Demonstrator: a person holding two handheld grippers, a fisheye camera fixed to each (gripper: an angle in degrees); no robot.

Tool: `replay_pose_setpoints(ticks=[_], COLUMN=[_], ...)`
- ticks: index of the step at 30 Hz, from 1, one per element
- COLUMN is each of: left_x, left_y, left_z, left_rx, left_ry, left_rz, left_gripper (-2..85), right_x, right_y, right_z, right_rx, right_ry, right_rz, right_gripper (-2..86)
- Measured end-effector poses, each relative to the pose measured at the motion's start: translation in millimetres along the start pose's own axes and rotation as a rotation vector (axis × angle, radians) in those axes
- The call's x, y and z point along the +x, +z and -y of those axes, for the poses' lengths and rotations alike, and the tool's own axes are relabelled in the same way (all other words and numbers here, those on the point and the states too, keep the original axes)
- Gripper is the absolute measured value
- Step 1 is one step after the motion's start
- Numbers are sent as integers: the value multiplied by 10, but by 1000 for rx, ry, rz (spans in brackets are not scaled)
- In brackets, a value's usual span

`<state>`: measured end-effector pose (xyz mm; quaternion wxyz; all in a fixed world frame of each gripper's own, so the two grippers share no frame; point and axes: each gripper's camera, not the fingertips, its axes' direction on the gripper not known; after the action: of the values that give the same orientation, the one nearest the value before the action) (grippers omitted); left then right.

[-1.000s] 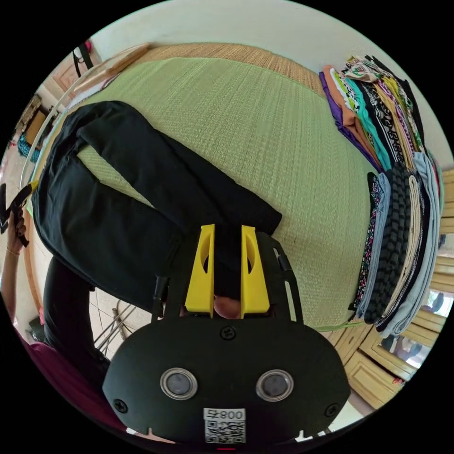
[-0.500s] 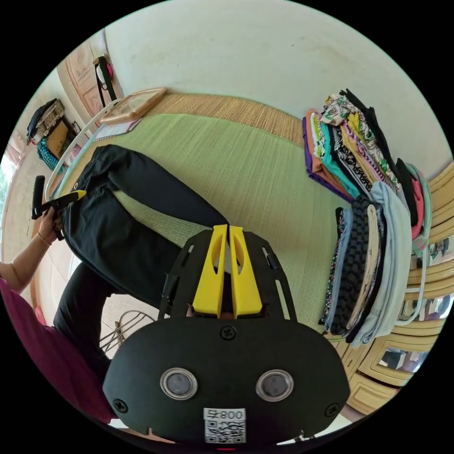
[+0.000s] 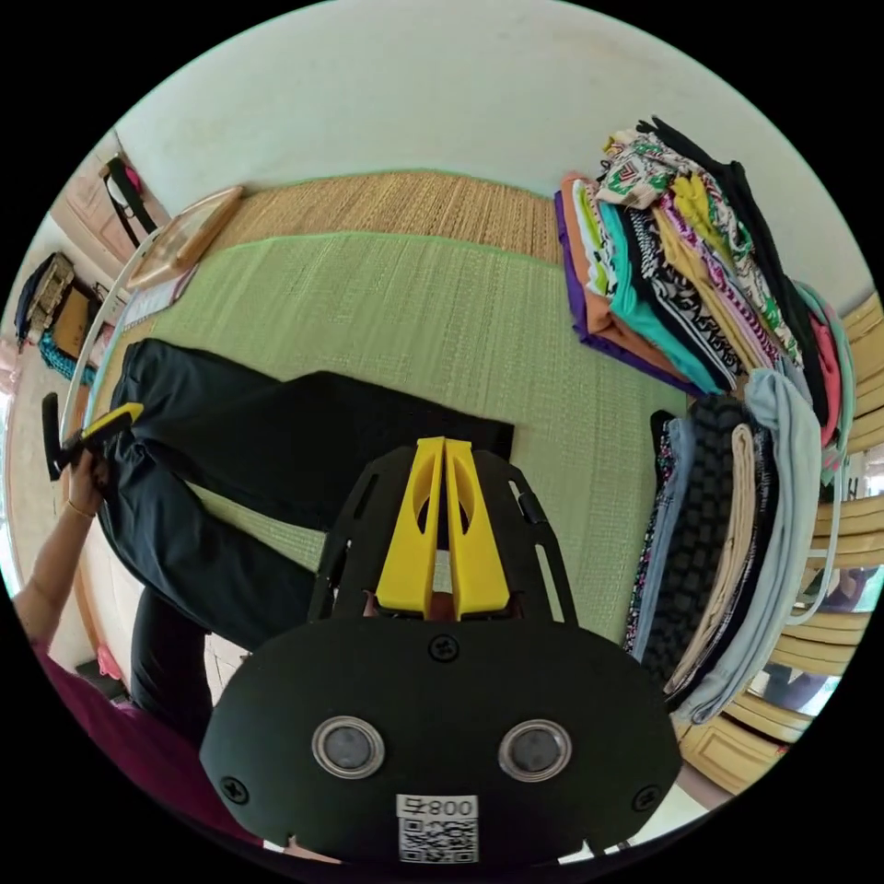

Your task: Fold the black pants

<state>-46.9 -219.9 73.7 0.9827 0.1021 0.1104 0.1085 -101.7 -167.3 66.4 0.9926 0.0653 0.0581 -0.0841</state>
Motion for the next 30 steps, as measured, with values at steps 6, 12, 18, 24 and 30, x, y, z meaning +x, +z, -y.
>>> replay_pose_setpoints(ticks=[6, 12, 18, 24, 30], left_x=[-107, -126, -179, -90, 84], left_y=[362, 578, 684, 507, 436], left_z=[336, 697, 946, 738, 304], left_rx=[-68, -44, -27, 20, -19], left_ry=[-7, -8, -62, -51, -10], left_rz=[113, 187, 188, 118, -13], left_gripper=[1, 0, 0, 0, 0], right_x=[18, 154, 290, 171, 212], right_y=[744, 776, 815, 749, 842], right_z=[-429, -404, -530, -674, -797], right_rx=[-66, -63, -26, 14, 27], right_ry=[78, 89, 166, 174, 229], right_rz=[19, 10, 67, 39, 61], right_gripper=[-5, -5, -5, -4, -3])
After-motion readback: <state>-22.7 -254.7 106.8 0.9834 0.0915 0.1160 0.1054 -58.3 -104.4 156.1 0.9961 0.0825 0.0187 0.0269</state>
